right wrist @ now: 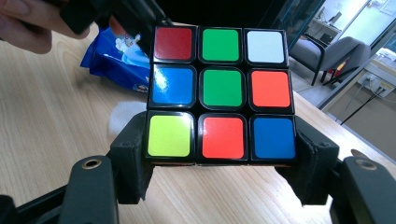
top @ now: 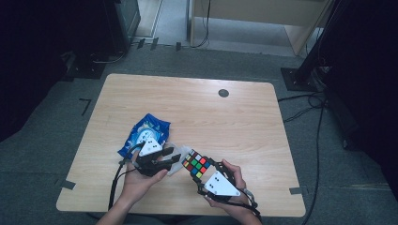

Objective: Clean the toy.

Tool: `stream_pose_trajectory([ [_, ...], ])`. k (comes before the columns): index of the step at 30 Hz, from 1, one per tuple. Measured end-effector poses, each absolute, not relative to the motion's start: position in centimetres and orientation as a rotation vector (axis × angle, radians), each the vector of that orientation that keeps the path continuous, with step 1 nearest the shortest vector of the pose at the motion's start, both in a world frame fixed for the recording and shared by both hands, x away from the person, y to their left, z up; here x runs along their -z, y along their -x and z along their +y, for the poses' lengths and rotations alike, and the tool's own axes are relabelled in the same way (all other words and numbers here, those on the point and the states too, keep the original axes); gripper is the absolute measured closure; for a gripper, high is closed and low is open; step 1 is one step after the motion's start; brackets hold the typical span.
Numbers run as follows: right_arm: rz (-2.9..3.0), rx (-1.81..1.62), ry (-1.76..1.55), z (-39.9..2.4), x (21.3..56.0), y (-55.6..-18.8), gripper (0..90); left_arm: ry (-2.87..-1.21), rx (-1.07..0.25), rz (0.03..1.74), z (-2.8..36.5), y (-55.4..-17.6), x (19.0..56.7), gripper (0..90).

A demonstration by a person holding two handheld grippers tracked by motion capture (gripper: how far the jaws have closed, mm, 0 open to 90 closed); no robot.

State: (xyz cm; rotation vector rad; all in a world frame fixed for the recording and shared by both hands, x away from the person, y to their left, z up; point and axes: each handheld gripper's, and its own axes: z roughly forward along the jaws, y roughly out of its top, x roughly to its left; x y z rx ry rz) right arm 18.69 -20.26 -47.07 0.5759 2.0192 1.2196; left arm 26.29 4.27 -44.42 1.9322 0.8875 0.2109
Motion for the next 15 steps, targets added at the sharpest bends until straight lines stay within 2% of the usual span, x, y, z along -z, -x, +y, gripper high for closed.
stream_pose_trajectory([
  [3, 2.014, -1.219, -0.579, -20.3, 47.1, -18.7, 34.6, -1.881, -0.151, 0.882, 4.8, -26.2, 43.8, 49.4],
  [4, 2.011, -1.218, -0.581, -20.4, 47.0, -18.7, 34.6, -1.840, -0.076, 0.880, 5.0, -26.2, 43.4, 45.7],
  [5, 2.011, -1.218, -0.581, -20.4, 47.0, -18.7, 34.6, -1.840, -0.076, 0.880, 5.0, -26.2, 43.4, 42.8],
  [7, 2.008, -1.218, -0.585, -20.4, 47.0, -18.7, 34.6, -1.810, 0.011, 0.867, 5.0, -26.3, 43.2, 40.1],
  [8, 2.008, -1.218, -0.584, -20.3, 47.1, -18.7, 34.6, -1.801, 0.098, 0.845, 4.8, -26.2, 43.0, 33.9],
  [9, 2.008, -1.218, -0.584, -20.3, 47.1, -18.7, 34.6, -1.801, 0.098, 0.845, 4.8, -26.2, 43.0, 29.9],
  [15, 2.002, -1.231, -0.550, -19.9, 47.1, -18.4, 34.6, -1.833, 0.162, 0.828, 3.6, -25.8, 42.8, 23.1],
])
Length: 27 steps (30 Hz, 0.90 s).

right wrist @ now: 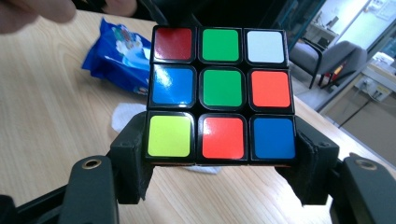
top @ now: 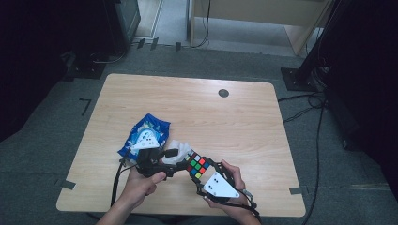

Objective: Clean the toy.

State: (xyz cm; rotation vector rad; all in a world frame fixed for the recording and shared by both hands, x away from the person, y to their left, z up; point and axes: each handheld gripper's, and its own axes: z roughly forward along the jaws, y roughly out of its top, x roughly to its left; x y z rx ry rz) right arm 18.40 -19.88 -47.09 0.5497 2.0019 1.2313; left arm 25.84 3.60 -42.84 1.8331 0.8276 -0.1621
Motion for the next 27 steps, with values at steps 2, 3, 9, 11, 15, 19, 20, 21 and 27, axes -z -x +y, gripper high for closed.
stream_pose_trajectory([
  [2, 1.997, -1.233, -0.535, -19.6, 47.0, -18.2, 34.6, -1.856, 0.184, 0.828, 3.2, -25.9, 43.0, 21.3],
  [3, 1.996, -1.229, -0.525, -19.5, 46.9, -18.1, 34.6, -1.858, 0.203, 0.830, 3.1, -25.9, 43.1, 20.4],
  [9, 1.987, -1.213, -0.474, -18.7, 47.1, -17.6, 34.6, -1.894, 0.291, 0.801, 2.5, -26.0, 43.6, 28.2],
  [11, 1.983, -1.222, -0.474, -18.8, 47.1, -17.6, 34.6, -1.872, 0.338, 0.801, 2.9, -26.3, 43.6, 31.2],
  [15, 1.966, -1.241, -0.476, -18.9, 47.1, -17.6, 34.5, -1.798, 0.416, 0.805, 3.7, -26.7, 43.5, 34.6],
  [19, 1.950, -1.273, -0.484, -18.8, 47.1, -17.7, 34.1, -1.783, 0.437, 0.804, 4.0, -26.9, 43.5, 34.8],
  [20, 1.948, -1.284, -0.485, -18.8, 47.1, -17.7, 33.8, -1.769, 0.455, 0.806, 4.1, -27.0, 43.6, 34.8],
  [21, 1.947, -1.293, -0.487, -18.9, 47.1, -17.7, 33.5, -1.752, 0.479, 0.807, 4.1, -27.0, 43.7, 34.7],
  [27, 1.957, -1.320, -0.536, -19.2, 47.4, -18.3, 32.8, -1.637, 0.643, 0.783, 4.6, -27.6, 43.9, 34.8],
])
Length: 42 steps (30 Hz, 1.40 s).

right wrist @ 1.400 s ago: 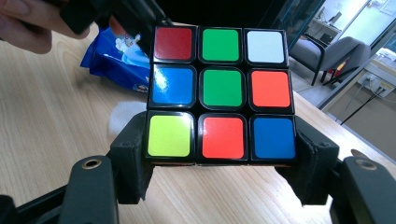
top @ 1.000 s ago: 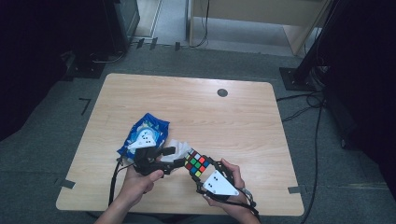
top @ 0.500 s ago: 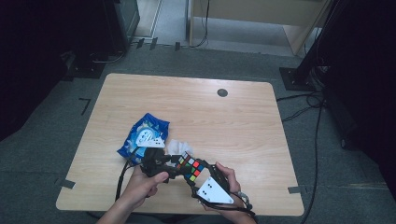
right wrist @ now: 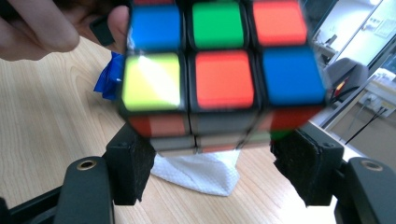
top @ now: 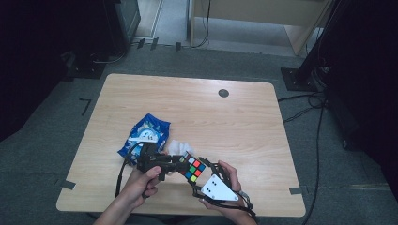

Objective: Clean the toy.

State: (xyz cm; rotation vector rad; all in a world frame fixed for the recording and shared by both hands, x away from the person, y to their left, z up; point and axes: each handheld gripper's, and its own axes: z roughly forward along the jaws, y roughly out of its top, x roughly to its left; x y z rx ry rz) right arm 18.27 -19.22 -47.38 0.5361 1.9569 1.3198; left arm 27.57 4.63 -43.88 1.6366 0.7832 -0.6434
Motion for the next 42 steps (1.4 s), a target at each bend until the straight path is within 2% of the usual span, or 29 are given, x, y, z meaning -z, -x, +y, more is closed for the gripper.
stream_pose_trajectory([
  [12, 1.963, -1.370, -0.545, -19.3, 46.9, -18.0, 34.3, -1.625, 0.699, 0.771, 4.8, -27.9, 44.2, 34.5],
  [18, 1.995, -1.267, -0.546, -18.9, 47.2, -18.2, 34.6, -1.738, 0.494, 0.795, 4.6, -27.2, 43.1, 32.4],
  [19, 1.996, -1.250, -0.546, -18.9, 47.2, -18.3, 34.6, -1.749, 0.448, 0.805, 4.7, -27.0, 42.9, 32.1],
  [20, 2.002, -1.225, -0.554, -18.9, 47.3, -18.3, 34.7, -1.766, 0.348, 0.824, 4.8, -26.6, 42.2, 33.9],
  [21, 2.002, -1.225, -0.554, -18.9, 47.3, -18.3, 34.7, -1.766, 0.348, 0.824, 4.8, -26.6, 42.2, 34.7],
  [22, 2.008, -1.216, -0.555, -18.9, 47.3, -18.4, 34.7, -1.795, 0.238, 0.832, 4.7, -26.0, 41.5, 34.8],
  [25, 2.007, -1.205, -0.567, -19.0, 47.4, -18.5, 34.7, -1.824, 0.163, 0.817, 4.4, -25.4, 40.9, 34.6],
  [26, 2.008, -1.194, -0.584, -19.0, 47.4, -18.7, 34.7, -1.859, 0.082, 0.790, 3.9, -24.6, 40.3, 33.8],
  [33, 2.015, -1.156, -0.607, -18.9, 47.6, -18.9, 34.7, -1.989, -0.101, 0.729, 1.8, -22.7, 39.8, 27.4],
  [38, 2.019, -1.129, -0.635, -18.7, 47.8, -19.0, 34.6, -2.078, -0.176, 0.712, 0.2, -22.1, 40.7, 22.6],
  [42, 2.014, -1.125, -0.658, -18.7, 47.8, -19.0, 34.6, -2.097, -0.186, 0.728, -0.1, -22.2, 41.1, 20.6],
])
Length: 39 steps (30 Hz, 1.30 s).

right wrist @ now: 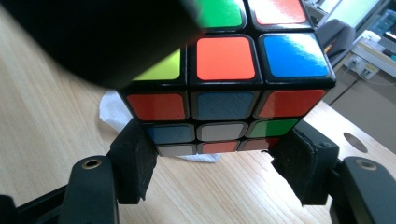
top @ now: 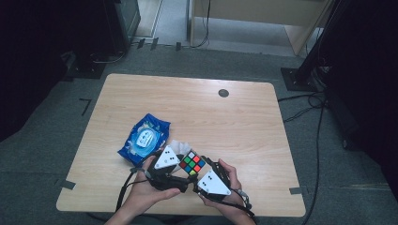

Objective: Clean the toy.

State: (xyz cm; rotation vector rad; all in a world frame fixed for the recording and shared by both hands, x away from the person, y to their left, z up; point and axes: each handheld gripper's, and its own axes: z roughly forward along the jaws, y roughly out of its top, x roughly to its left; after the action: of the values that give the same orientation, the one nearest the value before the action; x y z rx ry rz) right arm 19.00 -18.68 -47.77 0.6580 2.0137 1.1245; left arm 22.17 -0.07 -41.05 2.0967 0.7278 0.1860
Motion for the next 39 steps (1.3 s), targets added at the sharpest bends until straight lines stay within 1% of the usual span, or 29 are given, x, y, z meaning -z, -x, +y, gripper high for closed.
stream_pose_trajectory([
  [5, 2.004, -1.145, -0.657, -18.7, 47.7, -18.9, 34.6, -2.087, -0.164, 0.750, 0.1, -22.7, 41.6, 22.1],
  [9, 1.994, -1.144, -0.658, -18.8, 47.7, -18.9, 34.6, -2.042, -0.156, 0.755, 1.0, -23.0, 41.4, 30.6],
  [10, 1.988, -1.162, -0.653, -19.0, 47.7, -18.8, 34.6, -2.006, -0.088, 0.765, 1.7, -23.6, 41.3, 33.0],
  [11, 1.988, -1.162, -0.653, -19.0, 47.7, -18.8, 34.6, -2.006, -0.088, 0.765, 1.7, -23.6, 41.3, 33.0],
  [12, 1.982, -1.179, -0.648, -19.1, 47.6, -18.7, 34.6, -1.984, -0.029, 0.770, 2.2, -24.0, 41.4, 33.0],
  [15, 1.965, -1.195, -0.624, -19.1, 47.4, -18.5, 34.6, -1.960, 0.072, 0.784, 2.8, -24.8, 41.6, 33.0],
  [21, 1.945, -1.185, -0.576, -18.8, 47.2, -17.9, 34.7, -1.918, 0.220, 0.822, 3.4, -26.1, 42.9, 33.8],
  [25, 1.948, -1.173, -0.558, -18.8, 47.3, -17.9, 34.7, -1.916, 0.259, 0.834, 3.3, -26.3, 43.3, 32.8],
  [28, 1.945, -1.184, -0.544, -18.7, 47.2, -17.7, 34.7, -1.916, 0.263, 0.833, 3.1, -26.2, 43.4, 32.6],
  [33, 1.940, -1.210, -0.534, -18.9, 47.1, -17.7, 34.5, -1.885, 0.289, 0.825, 3.4, -26.3, 43.4, 34.4],
  [35, 1.940, -1.227, -0.526, -19.0, 47.1, -17.9, 34.0, -1.866, 0.318, 0.824, 3.6, -26.4, 43.5, 34.5],
  [37, 1.940, -1.218, -0.530, -18.9, 47.3, -18.0, 31.8, -1.834, 0.387, 0.806, 3.8, -26.5, 43.5, 34.5],
  [39, 1.937, -1.217, -0.537, -18.9, 47.5, -18.1, 32.4, -1.840, 0.376, 0.802, 3.7, -26.4, 43.3, 34.6],
])
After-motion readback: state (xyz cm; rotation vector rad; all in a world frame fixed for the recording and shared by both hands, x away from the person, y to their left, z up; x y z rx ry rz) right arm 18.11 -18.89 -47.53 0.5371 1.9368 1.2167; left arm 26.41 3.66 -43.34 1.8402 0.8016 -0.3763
